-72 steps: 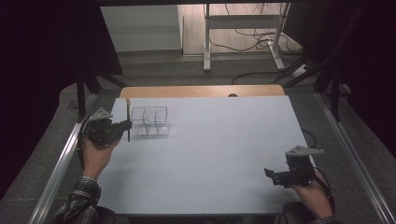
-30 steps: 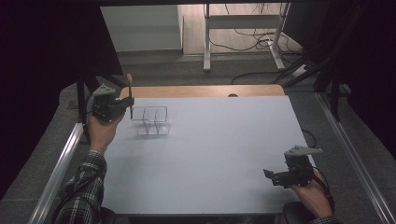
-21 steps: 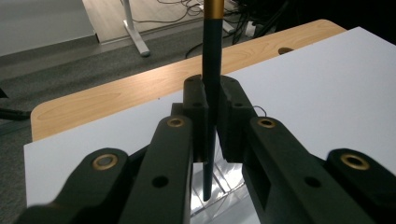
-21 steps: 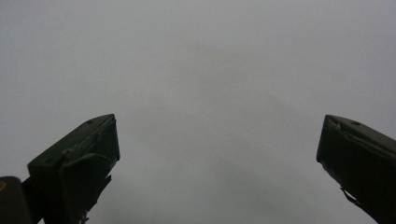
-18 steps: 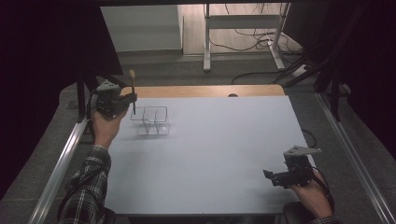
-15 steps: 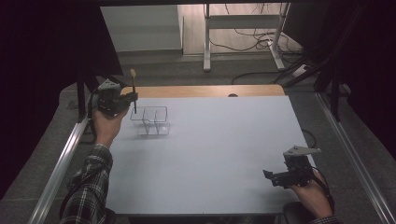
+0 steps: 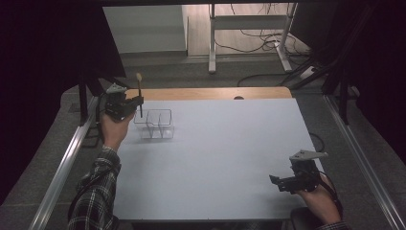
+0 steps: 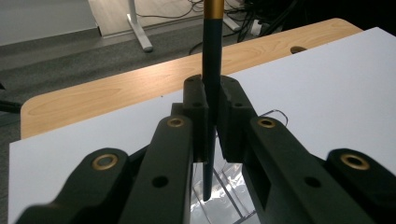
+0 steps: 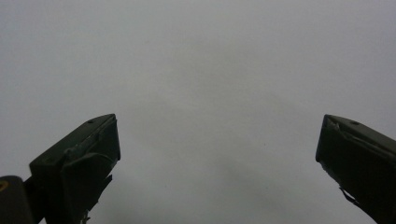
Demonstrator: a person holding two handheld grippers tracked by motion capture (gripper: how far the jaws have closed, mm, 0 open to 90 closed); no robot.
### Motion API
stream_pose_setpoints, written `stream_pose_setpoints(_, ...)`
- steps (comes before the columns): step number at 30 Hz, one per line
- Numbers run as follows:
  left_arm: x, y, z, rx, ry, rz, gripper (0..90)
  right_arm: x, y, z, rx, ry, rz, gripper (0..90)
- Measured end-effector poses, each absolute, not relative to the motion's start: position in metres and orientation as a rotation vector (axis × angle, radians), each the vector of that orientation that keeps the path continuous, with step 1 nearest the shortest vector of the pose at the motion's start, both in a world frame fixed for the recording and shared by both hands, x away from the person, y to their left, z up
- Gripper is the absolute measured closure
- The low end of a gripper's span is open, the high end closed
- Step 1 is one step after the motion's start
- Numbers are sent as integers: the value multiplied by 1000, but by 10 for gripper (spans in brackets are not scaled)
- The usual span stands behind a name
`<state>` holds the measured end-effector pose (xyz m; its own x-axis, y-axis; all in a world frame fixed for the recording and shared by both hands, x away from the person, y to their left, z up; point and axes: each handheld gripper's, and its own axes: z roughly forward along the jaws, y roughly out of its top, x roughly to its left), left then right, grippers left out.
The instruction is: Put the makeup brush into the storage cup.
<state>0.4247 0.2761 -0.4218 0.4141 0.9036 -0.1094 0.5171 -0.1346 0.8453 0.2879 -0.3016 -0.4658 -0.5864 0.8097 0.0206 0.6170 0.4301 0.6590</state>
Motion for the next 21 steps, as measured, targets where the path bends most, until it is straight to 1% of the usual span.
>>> stream_pose_setpoints(21,422,276,-450,1796,1253,535,839,288,-300,-466,1226,2403,895,2)
